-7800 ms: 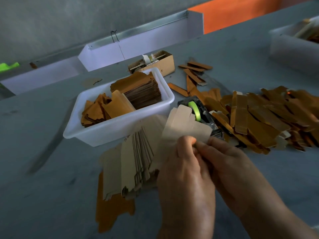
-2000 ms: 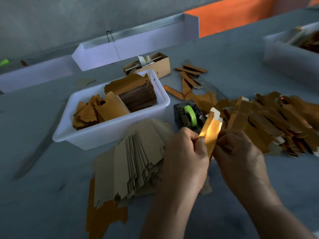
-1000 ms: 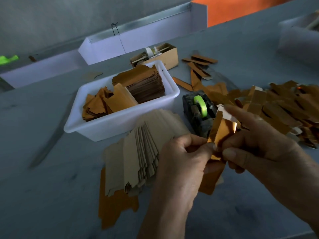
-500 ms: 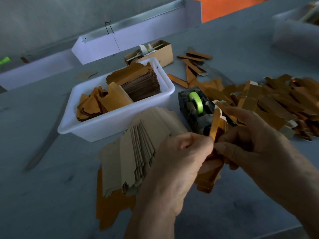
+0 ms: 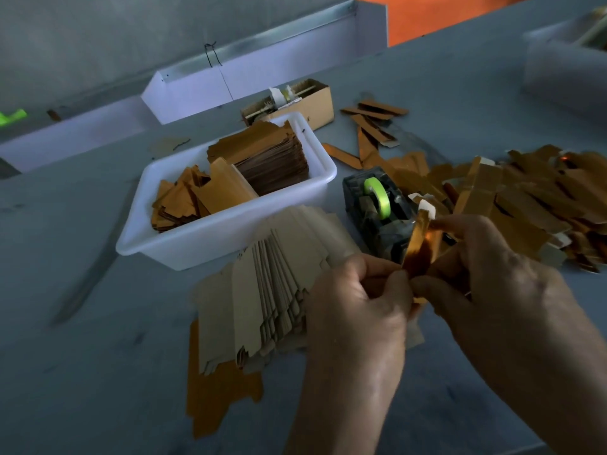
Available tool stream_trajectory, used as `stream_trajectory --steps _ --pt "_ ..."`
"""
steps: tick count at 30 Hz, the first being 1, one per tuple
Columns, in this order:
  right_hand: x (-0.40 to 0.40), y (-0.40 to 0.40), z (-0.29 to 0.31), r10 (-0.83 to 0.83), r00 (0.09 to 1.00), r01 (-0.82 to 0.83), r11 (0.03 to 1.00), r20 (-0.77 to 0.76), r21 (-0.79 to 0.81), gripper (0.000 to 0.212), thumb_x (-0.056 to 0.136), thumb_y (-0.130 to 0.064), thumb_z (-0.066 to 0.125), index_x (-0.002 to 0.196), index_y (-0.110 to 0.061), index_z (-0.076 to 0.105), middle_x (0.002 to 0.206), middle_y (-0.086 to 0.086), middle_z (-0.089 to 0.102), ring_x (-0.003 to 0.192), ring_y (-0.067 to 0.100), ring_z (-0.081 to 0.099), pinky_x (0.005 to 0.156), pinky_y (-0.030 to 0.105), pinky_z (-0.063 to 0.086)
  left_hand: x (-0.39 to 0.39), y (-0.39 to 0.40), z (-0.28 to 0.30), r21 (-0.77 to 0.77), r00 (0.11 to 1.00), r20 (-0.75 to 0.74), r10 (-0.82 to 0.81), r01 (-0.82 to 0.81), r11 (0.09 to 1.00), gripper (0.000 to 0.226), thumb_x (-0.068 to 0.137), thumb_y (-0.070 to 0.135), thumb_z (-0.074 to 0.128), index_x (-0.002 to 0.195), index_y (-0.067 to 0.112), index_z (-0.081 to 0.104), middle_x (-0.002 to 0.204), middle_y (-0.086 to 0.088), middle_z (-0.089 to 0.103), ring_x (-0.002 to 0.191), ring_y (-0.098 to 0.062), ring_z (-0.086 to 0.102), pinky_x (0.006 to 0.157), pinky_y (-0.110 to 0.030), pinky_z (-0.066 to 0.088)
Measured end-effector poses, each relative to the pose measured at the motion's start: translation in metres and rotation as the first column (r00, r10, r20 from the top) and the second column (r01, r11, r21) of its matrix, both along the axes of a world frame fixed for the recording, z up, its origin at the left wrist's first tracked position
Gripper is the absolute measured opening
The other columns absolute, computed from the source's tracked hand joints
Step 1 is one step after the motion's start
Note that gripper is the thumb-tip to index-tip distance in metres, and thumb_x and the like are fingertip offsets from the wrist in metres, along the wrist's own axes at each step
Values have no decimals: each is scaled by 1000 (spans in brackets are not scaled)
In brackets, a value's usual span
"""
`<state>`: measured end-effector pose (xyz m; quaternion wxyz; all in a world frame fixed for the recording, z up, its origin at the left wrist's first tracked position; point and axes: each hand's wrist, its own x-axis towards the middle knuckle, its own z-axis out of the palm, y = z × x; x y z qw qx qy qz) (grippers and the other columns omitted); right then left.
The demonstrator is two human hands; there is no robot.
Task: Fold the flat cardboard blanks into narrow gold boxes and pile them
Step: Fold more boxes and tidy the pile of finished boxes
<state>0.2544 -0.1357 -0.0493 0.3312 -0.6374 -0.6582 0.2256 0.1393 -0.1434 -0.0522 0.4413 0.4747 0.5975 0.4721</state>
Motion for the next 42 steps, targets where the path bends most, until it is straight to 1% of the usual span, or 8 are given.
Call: stream_trajectory --steps 6,11,17,24,28,30,36,42 --pt "3 1 -4 -65 998 65 998 6 14 81 51 -62 61 119 -21 48 62 -15 51 57 -1 48 47 19 30 -8 -1 7 -85 984 179 2 14 996 7 88 10 64 83 12 69 75 -3 74 69 -16 73 61 -23 58" --pt "3 2 -8 -4 821 -109 981 -572 -163 44 45 -53 60 85 -35 60 76 -10 71 72 7 68 71 30 47 -7 -2 11 -118 971 237 18 11 993 7 85 11 68 91 11 64 81 -8 72 69 -17 72 57 -26 58" --pt "7 19 -21 -40 810 -65 985 -585 -158 24 80 -26 60 99 -39 60 82 -3 65 77 10 63 67 22 43 -15 -5 7 121 951 -300 73 -38 992 9 85 36 59 80 31 64 78 15 67 61 4 61 49 -14 48" --pt "36 80 -14 -226 974 223 960 0 167 29 94 -36 49 95 -11 63 76 15 63 62 30 55 54 31 38 -37 2 -11 196 508 -842 184 -30 980 49 94 48 48 138 26 47 143 10 46 132 -7 41 99 -16 32" --pt "53 108 -19 -327 912 313 945 246 96 34 92 -19 54 117 2 50 104 27 57 87 40 51 77 46 45 -34 6 -17 163 375 -916 145 18 986 38 50 28 94 83 18 77 85 5 74 78 -9 71 60 -17 53" --pt "50 102 -19 -377 917 329 901 132 284 32 88 -6 56 115 10 52 109 34 51 99 47 48 87 55 40 -34 9 -20 187 368 -914 171 7 982 38 44 26 96 76 19 76 72 7 71 60 -7 67 49 -16 50" --pt "4 44 -25 -106 994 110 902 -33 418 17 90 -11 60 104 -7 67 106 9 61 81 12 52 71 2 36 -39 12 -22 286 379 -885 270 -16 958 17 65 5 85 77 11 75 67 -2 67 55 -17 63 50 -27 53" --pt "-25 13 -17 120 945 -100 992 -305 81 11 82 -35 54 79 -30 64 69 -11 69 62 4 65 54 21 53 -40 9 -15 323 455 -823 340 -118 939 6 77 7 74 80 9 70 72 -3 62 61 -13 53 52 -16 31"
